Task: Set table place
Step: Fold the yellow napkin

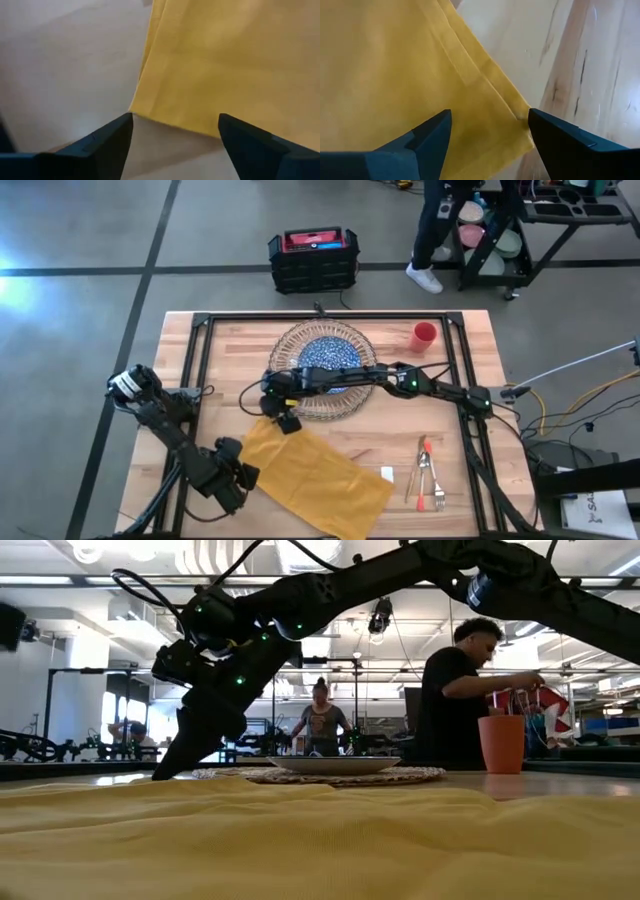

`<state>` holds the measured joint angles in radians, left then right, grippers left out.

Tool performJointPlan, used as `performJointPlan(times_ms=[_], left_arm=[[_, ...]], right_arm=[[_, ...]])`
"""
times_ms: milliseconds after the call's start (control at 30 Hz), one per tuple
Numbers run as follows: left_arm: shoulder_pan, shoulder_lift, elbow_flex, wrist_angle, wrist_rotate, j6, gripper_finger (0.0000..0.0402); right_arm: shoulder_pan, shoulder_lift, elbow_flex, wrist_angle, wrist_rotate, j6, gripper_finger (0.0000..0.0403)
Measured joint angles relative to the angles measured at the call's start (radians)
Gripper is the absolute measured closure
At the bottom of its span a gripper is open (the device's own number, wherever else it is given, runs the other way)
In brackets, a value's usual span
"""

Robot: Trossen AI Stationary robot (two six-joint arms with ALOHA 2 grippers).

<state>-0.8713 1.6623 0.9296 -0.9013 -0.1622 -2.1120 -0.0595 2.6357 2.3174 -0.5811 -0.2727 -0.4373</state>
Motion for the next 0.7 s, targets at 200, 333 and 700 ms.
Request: performJointPlan(times_ms=[200,333,700], left_arm=[[0.015,-0.005,-0.087,0.094,0.001,-0.014,0.0145],[0.022,-0.007,-0.093,0.096,0.006,-0.018,0.0174],[0.037,-0.003,-0.035,0.132,-0.118,0.02,0.0284]], right_arm=[[-0.014,-0.007,-0.074,0.061,-0.071,0.024,0.0159],[-0.017,-0.013,-0.125,0.058,-0.083,0.035,0.0172],[0.007,-0.016,-0.147,0.001,-0.128,0.124,0.027]])
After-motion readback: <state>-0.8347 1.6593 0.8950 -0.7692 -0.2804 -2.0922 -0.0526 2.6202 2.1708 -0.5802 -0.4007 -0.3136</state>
